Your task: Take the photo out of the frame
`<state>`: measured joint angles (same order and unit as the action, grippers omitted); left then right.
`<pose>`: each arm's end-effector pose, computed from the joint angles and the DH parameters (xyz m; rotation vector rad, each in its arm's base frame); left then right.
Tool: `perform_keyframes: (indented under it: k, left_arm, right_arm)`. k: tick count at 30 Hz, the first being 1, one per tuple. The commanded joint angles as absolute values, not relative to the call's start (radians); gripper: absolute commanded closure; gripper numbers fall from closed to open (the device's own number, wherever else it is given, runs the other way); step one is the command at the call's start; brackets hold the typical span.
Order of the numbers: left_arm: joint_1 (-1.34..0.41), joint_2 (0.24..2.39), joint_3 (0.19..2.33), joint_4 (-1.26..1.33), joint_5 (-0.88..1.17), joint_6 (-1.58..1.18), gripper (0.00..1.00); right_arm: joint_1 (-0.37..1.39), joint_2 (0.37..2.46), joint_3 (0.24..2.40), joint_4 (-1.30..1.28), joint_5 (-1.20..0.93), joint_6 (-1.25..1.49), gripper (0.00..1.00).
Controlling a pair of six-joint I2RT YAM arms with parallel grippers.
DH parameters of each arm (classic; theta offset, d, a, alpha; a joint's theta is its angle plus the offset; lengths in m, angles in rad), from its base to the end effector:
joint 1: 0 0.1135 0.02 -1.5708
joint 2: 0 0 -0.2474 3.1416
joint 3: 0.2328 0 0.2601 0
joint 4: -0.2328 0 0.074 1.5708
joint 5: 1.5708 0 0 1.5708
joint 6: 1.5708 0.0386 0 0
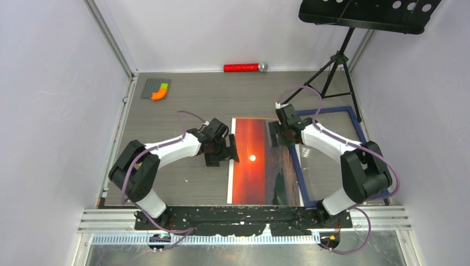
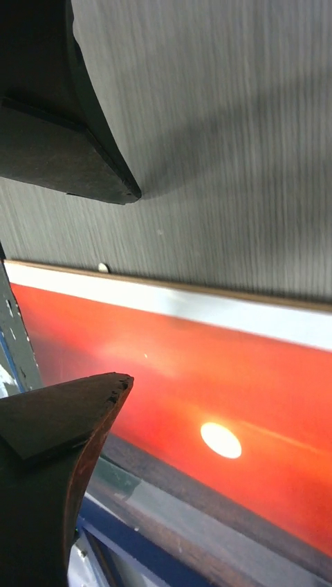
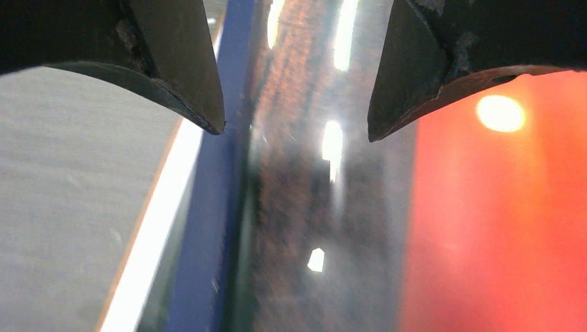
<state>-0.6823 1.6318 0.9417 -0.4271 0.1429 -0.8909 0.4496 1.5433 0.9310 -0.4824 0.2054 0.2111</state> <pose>0.2430 -0.2046 0.1447 -0.2506 2.8472 -0.6114 0.2790 0.1259 0.1651 -0.2472 2.6154 -0.0493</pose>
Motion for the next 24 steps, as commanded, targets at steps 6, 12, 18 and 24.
perform_keyframes:
  k: [6,12,18,24]
  left_arm:
    - [-0.678,1.442,0.885,-0.577,-0.046,-0.869,0.00]
    - [-0.678,1.401,0.888,-0.595,-0.063,-0.836,0.00]
    - [-0.676,1.403,0.905,-0.603,-0.064,-0.814,0.00]
    - [-0.659,1.397,0.905,-0.602,-0.060,-0.797,0.00]
  right_arm:
    - [0.435,1.475,1.039,-0.274,0.128,0.275,0.14]
    - [0.223,1.454,0.891,-0.220,0.015,0.382,0.10]
    - [0.168,1.551,0.836,-0.170,-0.031,0.425,0.11]
    - [0.166,1.607,0.826,-0.217,0.019,0.474,0.11]
